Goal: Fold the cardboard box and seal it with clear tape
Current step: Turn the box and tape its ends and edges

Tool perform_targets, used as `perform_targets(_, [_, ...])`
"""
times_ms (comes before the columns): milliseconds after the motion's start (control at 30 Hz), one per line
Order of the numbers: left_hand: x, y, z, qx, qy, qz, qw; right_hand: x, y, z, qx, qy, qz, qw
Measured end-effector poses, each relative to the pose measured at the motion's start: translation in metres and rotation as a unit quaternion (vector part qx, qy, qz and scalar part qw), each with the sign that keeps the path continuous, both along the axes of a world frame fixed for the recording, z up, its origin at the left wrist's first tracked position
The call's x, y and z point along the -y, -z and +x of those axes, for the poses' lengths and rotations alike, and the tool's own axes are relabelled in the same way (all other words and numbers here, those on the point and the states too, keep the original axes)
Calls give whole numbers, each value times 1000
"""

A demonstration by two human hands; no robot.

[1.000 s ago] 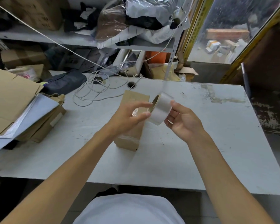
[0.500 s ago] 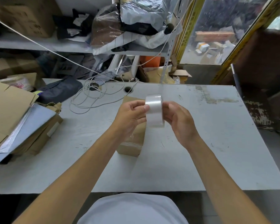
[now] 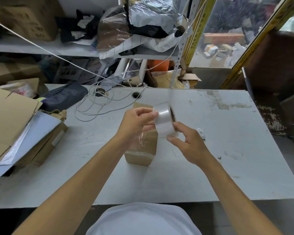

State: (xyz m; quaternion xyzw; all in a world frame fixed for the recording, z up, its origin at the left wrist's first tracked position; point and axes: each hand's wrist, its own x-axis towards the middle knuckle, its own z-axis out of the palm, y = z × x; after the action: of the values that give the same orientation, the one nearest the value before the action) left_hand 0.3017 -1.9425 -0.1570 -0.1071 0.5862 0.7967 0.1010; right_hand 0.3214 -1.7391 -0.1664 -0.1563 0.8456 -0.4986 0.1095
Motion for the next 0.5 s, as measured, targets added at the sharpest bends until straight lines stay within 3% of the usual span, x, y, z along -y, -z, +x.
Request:
perform_targets(133, [10, -1, -4, -55, -2, -123, 991, 0, -9, -3, 3, -6, -16, 1000])
perform_targets(267, [10, -4, -3, -62, 17, -29, 998, 11, -11, -6, 0, 21, -51, 998])
perform_targets(333, [9, -2, 1, -85, 76, 16, 993, 17, -12, -7, 21, 61, -119, 991])
perform_targets(400, [5, 0, 4, -104, 123, 6, 987, 23, -13, -9, 38, 88, -172, 980])
perform_targets(500, [3, 2, 3, -120, 115, -28, 986, 24, -12, -9, 37, 82, -175, 980])
